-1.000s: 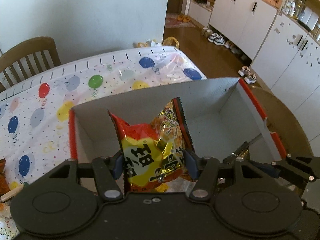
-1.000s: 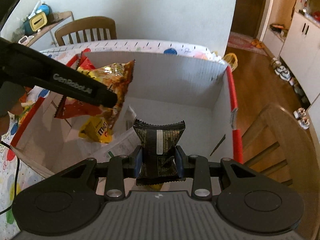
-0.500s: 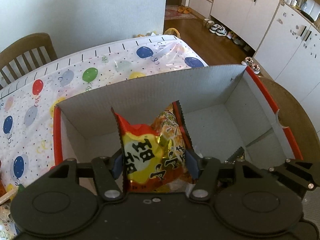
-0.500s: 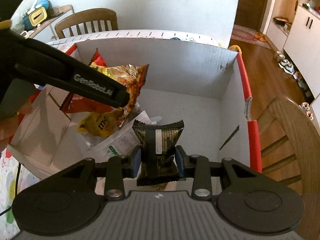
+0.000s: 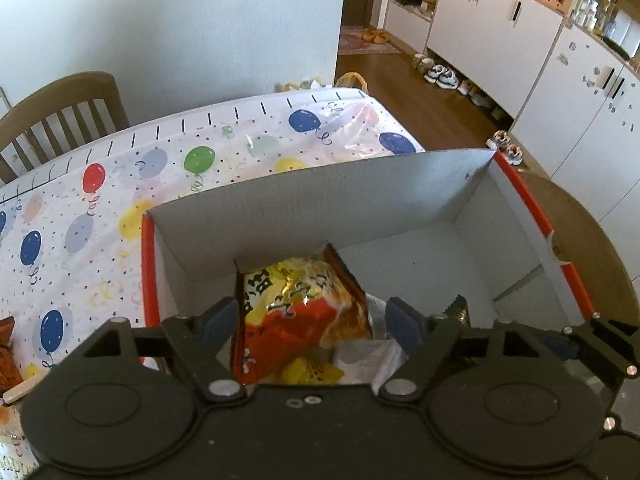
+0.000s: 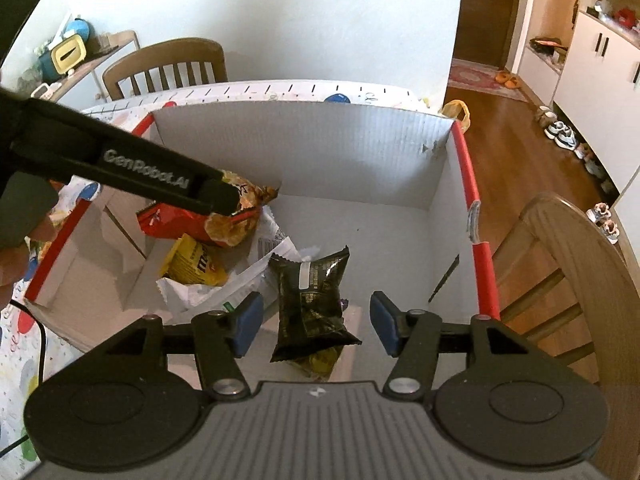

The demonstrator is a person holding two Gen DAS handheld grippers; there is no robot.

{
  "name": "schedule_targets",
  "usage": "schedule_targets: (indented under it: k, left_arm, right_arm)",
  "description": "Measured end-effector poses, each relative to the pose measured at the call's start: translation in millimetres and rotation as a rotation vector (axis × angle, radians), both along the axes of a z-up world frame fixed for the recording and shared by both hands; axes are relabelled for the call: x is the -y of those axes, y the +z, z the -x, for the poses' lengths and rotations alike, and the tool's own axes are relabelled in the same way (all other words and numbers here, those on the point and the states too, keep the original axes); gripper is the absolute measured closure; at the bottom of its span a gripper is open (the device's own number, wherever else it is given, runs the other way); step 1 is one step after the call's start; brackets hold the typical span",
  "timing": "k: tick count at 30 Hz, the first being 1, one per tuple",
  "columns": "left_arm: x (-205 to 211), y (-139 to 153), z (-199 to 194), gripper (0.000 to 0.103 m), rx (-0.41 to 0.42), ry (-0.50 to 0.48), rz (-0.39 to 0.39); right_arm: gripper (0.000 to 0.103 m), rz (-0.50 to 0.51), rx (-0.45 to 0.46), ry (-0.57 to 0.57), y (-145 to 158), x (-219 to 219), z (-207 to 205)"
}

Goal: Organize snacks
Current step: 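Open both tools to drop the chip bag and black pack in box, then move both open tools back over the snacks on the table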

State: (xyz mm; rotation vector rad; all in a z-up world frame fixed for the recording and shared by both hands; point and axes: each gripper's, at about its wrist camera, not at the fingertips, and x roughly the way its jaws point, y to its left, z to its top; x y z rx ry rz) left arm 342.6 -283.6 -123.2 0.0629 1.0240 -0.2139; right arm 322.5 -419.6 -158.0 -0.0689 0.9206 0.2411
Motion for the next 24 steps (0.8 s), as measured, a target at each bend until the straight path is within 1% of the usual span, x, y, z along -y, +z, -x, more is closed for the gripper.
schedule_targets:
  k: [3,4,6,9,14,16,20,24]
  left_arm:
    - [-4,5,7,0.02,0.014,-0.009,0.008]
    - [-4,7,9,0.02,0.02,-0.013,0.007]
    - [-7,11,15,0.019,0.032,-0.022,0.009]
    - [-12,18,25,0.015,0.05,-0.037,0.023]
    - [-25,32,44,0.015,0.081,-0.053,0.052]
    - [-32,41,55,0.015,0.111,-0.058,0.062]
    - [-48,58,76,0.013,0.17,-0.077,0.076]
    - [-70,72,97,0.011,0.206,-0.087,0.104]
  right_arm:
    - [0.042,-0.005,0.007,-0.008,6,0,6]
    - [0.037,-0.007,0.012,-0.012,9,-1,9]
    - [0.034,-0.014,0.031,-0.023,16,-1,16]
    - [0.034,-0.026,0.054,-0.042,28,-1,27]
    - [0.032,-0.04,0.087,-0.076,46,-7,49]
    - [0.025,-0.047,0.101,-0.087,53,-12,59]
    - [0.025,-0.057,0.122,-0.096,65,-27,78]
    - [0.025,-0.06,0.139,-0.103,74,-48,97]
